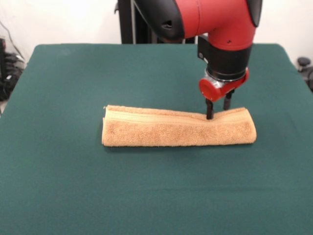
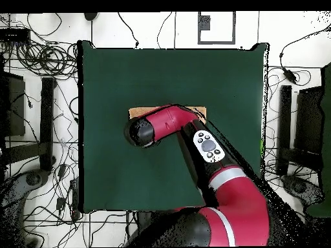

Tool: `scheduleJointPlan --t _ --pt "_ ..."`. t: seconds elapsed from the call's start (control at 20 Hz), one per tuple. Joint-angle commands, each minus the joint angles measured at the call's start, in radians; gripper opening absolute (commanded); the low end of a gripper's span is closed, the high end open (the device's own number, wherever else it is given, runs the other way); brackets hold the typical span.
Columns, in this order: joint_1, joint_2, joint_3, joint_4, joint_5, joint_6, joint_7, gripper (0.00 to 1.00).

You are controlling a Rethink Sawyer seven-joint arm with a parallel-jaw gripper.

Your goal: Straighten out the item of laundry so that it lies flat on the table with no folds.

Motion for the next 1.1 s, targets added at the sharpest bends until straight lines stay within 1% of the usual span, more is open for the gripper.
scheduleJointPlan --t 0.05,0.25,0.4,0.45,0.6,1.1 --pt "0.048 0.083 -0.044 0.047 0.020 -0.116 0.174 1.00" --pt "0.067 0.082 -0.060 0.035 0.024 -0.122 0.184 1.00" --pt "0.065 0.084 -0.066 0.040 0.036 -0.117 0.176 1.00" --pt "0.066 0.085 -0.068 0.040 0.040 -0.121 0.172 0.00" --pt "0.074 0.081 -0.075 0.033 0.043 -0.104 0.171 0.00" --pt "0.085 0.080 -0.096 0.033 0.068 -0.114 0.144 0.00"
